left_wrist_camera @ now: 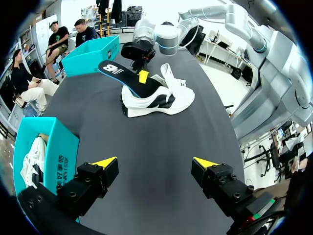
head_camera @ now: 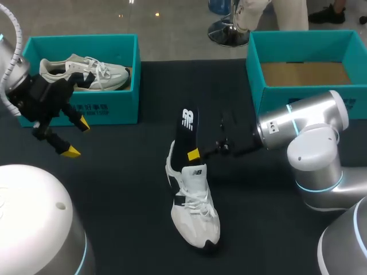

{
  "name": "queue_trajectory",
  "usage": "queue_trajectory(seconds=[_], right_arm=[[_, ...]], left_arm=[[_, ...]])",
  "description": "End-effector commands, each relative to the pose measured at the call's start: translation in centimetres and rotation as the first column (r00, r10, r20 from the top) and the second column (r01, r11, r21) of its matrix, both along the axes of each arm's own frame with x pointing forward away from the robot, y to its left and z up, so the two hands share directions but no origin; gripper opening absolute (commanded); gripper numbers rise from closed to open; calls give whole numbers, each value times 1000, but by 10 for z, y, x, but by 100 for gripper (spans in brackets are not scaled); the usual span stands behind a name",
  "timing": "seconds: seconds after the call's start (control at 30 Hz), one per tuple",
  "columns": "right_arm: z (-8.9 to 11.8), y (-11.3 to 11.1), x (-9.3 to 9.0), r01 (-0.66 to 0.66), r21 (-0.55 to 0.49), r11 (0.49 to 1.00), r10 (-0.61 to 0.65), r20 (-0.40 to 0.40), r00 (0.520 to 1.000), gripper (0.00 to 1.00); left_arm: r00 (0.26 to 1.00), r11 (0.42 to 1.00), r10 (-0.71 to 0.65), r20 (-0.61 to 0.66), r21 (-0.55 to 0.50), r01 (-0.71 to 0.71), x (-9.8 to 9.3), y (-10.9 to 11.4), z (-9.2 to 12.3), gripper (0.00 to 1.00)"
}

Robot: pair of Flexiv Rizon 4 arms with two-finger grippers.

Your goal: Take the shoe out of the shoebox, open the shoe tongue, remove and reinsert the insole, then place the shoe into the shoebox

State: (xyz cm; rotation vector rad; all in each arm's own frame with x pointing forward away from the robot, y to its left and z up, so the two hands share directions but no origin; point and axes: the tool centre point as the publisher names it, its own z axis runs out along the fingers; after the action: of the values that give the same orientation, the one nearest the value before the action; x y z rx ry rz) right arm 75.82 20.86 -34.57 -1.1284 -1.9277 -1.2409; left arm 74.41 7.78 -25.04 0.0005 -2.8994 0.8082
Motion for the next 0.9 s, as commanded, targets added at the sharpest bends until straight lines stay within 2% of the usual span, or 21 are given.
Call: queue_trajectory(seconds=[0.03, 0.3, 0.33, 0.43, 0.57, 0.77, 0.9], right_arm=[[-3, 2, -9, 13, 0, 1000, -13, 0, 1000, 0], [1, 1, -12, 39, -3, 999, -39, -5, 999, 0], [2, 1, -11, 42, -6, 999, -42, -3, 999, 11], [8, 0, -8, 48, -10, 999, -48, 10, 999, 31], [15, 1, -3, 40, -19, 999, -40, 24, 999, 39], [21, 0, 4, 33, -27, 999, -32, 39, 999, 38], [23, -2, 8, 32, -31, 999, -31, 43, 999, 33]], left_arm=[[1000, 1000, 0, 0, 2, 0, 0, 0, 0, 100], [1000, 1000, 0, 0, 2, 0, 0, 0, 0, 100], [1000, 1000, 0, 0, 2, 0, 0, 0, 0, 100], [1000, 1000, 0, 0, 2, 0, 0, 0, 0, 100], [1000, 1000, 0, 0, 2, 0, 0, 0, 0, 100], [1000, 1000, 0, 0, 2, 0, 0, 0, 0, 100], [1000, 1000, 0, 0, 2, 0, 0, 0, 0, 100]])
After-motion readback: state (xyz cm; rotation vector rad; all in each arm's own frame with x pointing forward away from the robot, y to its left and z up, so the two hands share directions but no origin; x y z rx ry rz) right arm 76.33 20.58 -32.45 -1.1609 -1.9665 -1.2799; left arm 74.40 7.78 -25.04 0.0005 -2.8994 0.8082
